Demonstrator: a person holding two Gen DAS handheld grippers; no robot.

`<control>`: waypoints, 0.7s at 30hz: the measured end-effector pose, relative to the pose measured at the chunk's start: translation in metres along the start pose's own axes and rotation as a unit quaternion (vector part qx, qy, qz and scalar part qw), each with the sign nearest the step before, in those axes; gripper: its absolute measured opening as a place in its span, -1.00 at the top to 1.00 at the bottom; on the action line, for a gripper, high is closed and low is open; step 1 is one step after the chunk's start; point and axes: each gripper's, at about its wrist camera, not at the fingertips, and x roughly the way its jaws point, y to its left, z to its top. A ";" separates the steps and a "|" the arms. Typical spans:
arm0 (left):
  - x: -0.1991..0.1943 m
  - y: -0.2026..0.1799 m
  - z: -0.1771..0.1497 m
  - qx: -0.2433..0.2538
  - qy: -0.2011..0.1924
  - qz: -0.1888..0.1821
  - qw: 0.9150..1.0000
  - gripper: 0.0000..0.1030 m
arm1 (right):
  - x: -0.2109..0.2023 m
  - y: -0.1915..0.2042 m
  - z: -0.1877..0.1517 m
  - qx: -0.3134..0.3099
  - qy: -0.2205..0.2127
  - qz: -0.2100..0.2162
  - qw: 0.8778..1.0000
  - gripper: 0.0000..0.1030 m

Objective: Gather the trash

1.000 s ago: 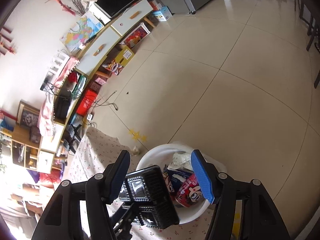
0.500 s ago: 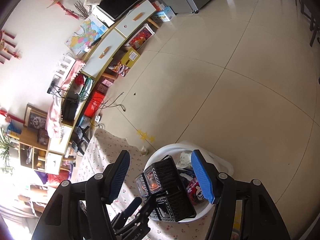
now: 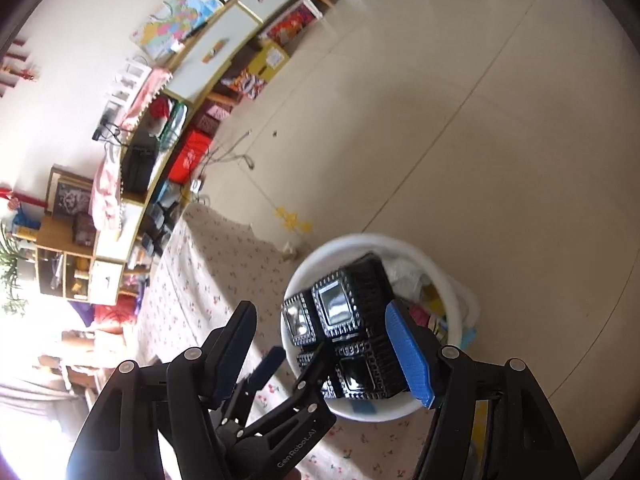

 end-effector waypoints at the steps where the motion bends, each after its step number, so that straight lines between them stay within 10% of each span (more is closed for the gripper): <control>1: -0.002 0.001 0.001 -0.003 -0.004 -0.005 1.000 -0.52 | 0.011 -0.005 0.000 0.005 0.017 -0.009 1.000 -0.33; 7: -0.013 0.025 0.005 -0.074 -0.031 -0.095 0.992 -0.52 | 0.060 -0.028 -0.004 0.013 0.075 -0.077 0.994 -0.21; 10: -0.017 0.027 0.004 -0.079 -0.034 -0.084 0.993 -0.52 | 0.062 -0.028 -0.002 -0.010 0.070 -0.129 0.989 -0.16; 21: -0.069 0.048 -0.026 -0.050 -0.021 0.005 0.999 -0.53 | -0.004 0.037 -0.018 -0.092 -0.026 -0.077 0.992 -0.16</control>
